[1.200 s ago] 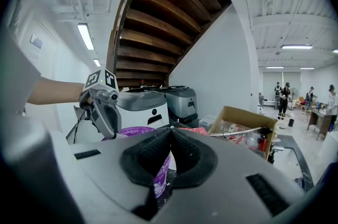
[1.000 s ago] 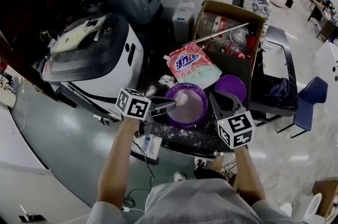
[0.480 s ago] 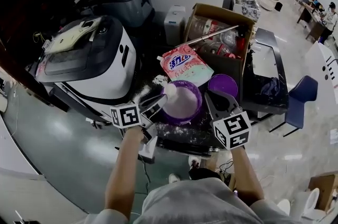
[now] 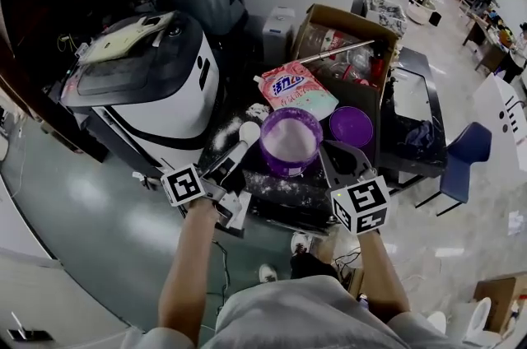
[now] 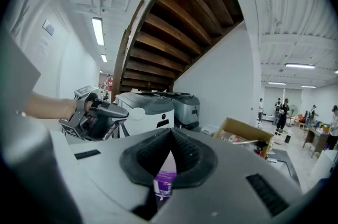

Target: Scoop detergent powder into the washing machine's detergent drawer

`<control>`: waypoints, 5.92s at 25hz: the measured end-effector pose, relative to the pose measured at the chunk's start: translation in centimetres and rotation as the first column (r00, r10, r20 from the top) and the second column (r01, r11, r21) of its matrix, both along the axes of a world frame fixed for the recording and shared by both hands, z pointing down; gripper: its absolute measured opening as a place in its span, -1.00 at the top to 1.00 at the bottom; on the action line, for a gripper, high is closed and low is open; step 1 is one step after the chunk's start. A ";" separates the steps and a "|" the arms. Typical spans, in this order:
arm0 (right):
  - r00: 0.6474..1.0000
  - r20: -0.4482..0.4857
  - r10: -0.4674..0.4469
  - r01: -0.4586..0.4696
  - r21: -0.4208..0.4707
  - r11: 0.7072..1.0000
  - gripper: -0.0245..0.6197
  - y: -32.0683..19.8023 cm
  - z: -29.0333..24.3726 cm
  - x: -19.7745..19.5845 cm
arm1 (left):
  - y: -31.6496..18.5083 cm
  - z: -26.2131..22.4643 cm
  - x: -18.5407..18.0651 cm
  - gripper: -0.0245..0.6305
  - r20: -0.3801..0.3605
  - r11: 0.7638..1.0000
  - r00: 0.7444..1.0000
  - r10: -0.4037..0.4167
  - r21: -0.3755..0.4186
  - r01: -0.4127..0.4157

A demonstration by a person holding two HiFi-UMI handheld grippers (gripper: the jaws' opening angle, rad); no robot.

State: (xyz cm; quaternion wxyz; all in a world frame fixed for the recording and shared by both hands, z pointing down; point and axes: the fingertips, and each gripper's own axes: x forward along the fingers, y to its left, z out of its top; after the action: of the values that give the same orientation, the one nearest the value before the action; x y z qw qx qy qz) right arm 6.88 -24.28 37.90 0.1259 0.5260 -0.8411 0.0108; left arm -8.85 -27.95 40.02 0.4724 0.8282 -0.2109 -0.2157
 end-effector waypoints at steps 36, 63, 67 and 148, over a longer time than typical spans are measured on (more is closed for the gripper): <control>0.968 -0.012 -0.250 0.244 -0.180 0.953 0.91 2.0 11.3 -14.7 | 7.9 17.5 -11.8 0.88 0.563 0.988 0.823 0.075 -0.154 0.016; 0.987 0.033 -0.160 0.163 -0.252 0.954 0.91 3.4 15.5 -10.0 | 6.8 24.9 -6.8 0.88 0.866 0.933 0.373 0.332 -0.243 -0.266; 0.986 0.040 -0.161 0.166 -0.256 0.952 0.91 3.6 15.7 -9.7 | 6.2 25.1 -6.8 0.88 0.932 0.940 0.247 0.266 -0.193 -0.282; 0.970 -0.046 -0.240 0.244 0.192 0.951 0.91 3.4 -7.5 -15.3 | 10.8 -7.5 -19.4 0.88 0.464 0.830 0.724 -0.511 0.486 0.275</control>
State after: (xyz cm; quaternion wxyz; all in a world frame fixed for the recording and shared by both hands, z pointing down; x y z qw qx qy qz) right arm -8.41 -20.86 30.42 0.0831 0.4290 -0.8946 -0.0938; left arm -28.23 -17.11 32.56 0.1565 0.8636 -0.4710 -0.0891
